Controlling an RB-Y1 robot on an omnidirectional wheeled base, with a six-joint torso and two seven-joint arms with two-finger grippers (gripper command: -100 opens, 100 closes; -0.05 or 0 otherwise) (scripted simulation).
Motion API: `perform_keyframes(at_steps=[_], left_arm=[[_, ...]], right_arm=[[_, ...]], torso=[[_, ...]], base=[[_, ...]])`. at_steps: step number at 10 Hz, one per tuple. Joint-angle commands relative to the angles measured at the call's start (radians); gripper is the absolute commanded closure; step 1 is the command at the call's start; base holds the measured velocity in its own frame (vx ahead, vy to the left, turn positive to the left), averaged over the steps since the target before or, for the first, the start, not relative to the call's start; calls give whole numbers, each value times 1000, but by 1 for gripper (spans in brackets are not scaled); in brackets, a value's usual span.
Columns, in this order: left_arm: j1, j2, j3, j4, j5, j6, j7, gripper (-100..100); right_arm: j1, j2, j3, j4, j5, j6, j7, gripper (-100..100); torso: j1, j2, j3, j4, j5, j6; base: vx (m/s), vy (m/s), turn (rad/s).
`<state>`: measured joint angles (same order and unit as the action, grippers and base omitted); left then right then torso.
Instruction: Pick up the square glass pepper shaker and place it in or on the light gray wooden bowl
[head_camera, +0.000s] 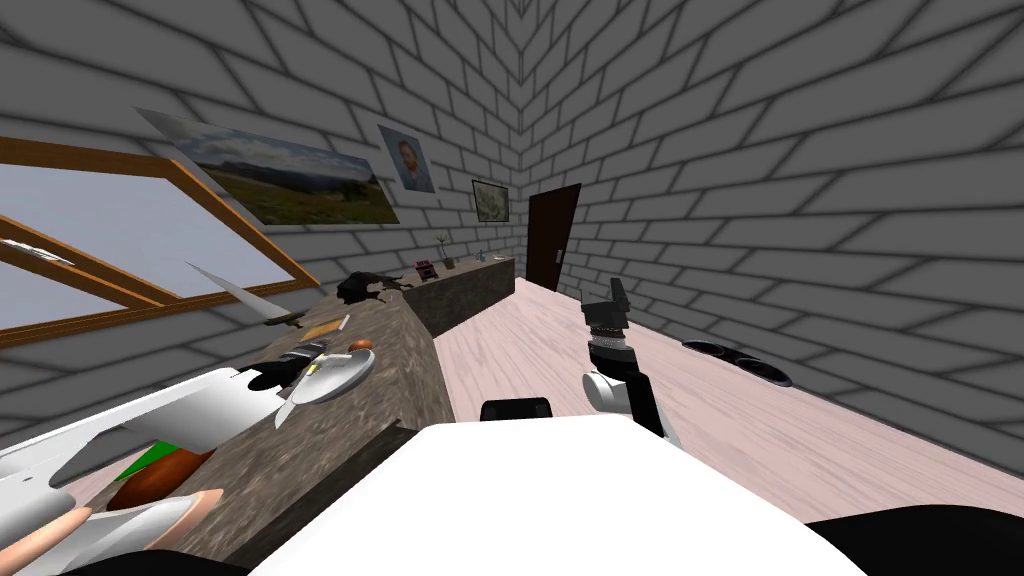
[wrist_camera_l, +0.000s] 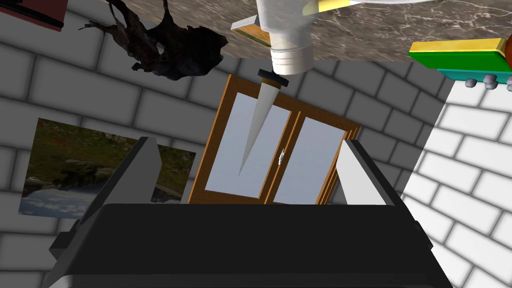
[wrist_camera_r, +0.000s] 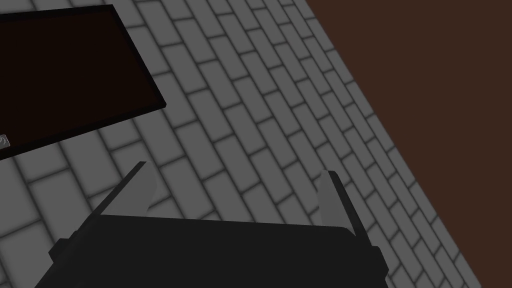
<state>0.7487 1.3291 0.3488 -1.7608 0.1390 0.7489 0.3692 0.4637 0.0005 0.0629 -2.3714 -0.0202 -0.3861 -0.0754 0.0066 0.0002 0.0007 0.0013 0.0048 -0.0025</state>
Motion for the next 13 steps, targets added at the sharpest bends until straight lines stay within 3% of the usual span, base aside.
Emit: perform_keyframes(at_steps=[1, 6, 7, 8, 13], left_arm=[[29, 33, 26, -46, 20, 32, 15, -100], [92, 143, 83, -166, 83, 122, 61, -100], [96, 126, 88, -147, 79, 101, 49, -100], [99, 128, 92, -151, 81, 104, 50, 0], [99, 128, 92, -150, 81, 103, 50, 0]], right_arm=[[0, 0, 0, 0, 0, 0, 0, 0], [0, 0, 0, 0, 0, 0, 0, 0], [0, 0, 0, 0, 0, 0, 0, 0], [0, 0, 0, 0, 0, 0, 0, 0], [0, 0, 0, 0, 0, 0, 0, 0]], torso=[[0, 0, 0, 0, 0, 0], [0, 0, 0, 0, 0, 0], [0, 0, 0, 0, 0, 0], [-1, 0, 0, 0, 0, 0], [-2, 0, 0, 0, 0, 0]], base=[[-1, 34, 75], [6, 35, 74], [2, 14, 7], [0, 0, 0], [0, 0, 0]])
